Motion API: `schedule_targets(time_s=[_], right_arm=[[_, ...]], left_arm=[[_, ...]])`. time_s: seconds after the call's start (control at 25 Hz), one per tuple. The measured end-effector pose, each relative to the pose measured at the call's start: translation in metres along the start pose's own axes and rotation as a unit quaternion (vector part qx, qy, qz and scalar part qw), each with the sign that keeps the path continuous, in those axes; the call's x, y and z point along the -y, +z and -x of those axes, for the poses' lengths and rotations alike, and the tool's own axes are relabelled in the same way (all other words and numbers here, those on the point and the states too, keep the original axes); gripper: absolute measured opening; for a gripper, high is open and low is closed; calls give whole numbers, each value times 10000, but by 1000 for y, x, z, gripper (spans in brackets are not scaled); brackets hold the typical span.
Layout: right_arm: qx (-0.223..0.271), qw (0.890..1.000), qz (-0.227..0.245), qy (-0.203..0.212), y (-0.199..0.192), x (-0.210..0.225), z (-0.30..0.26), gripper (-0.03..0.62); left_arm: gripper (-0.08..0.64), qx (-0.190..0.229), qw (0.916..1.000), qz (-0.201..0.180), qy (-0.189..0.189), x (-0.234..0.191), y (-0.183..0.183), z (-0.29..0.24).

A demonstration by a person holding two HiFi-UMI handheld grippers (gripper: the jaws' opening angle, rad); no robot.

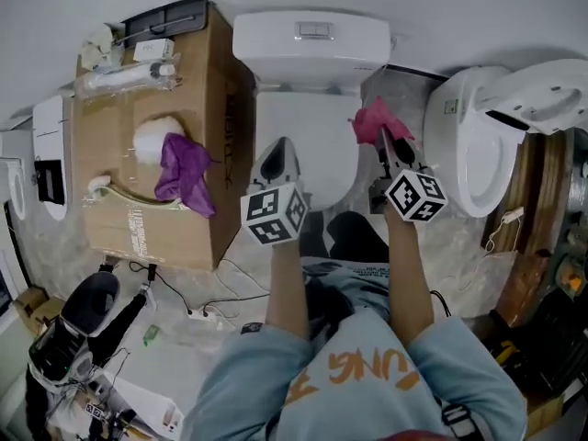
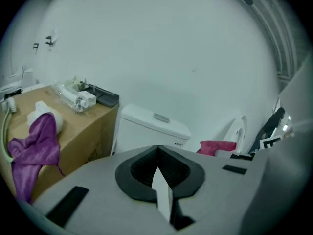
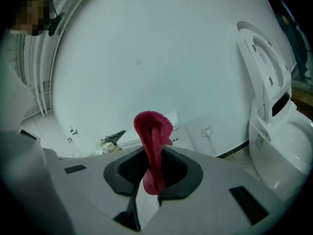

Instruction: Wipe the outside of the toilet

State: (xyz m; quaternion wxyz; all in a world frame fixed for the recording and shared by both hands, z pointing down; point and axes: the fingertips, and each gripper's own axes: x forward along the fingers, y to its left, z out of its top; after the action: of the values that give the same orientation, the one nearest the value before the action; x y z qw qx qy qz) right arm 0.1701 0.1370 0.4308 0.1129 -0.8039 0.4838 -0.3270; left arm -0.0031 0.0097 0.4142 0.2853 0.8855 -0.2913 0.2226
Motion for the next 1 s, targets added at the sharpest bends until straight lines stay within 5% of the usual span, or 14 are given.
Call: schedule_targets(time_s=[0.2, 0.48, 0.68, 1.0], right_arm=[[205, 9967, 487, 618, 58, -38, 44, 81], [815, 9816, 1348, 1077, 151, -83, 123, 81], [1306, 9567, 2063, 1582, 204, -119, 161, 81], [1522, 9502, 2207, 1589, 217, -118, 182, 81]], left_arm=[[26, 539, 9981, -243, -194, 55, 38, 36], [26, 1456, 9846, -908, -342, 130, 108, 104], [26, 1891, 9743, -1165, -381, 171, 138, 129], [26, 2199, 9655, -1360, -309, 187, 155, 150]])
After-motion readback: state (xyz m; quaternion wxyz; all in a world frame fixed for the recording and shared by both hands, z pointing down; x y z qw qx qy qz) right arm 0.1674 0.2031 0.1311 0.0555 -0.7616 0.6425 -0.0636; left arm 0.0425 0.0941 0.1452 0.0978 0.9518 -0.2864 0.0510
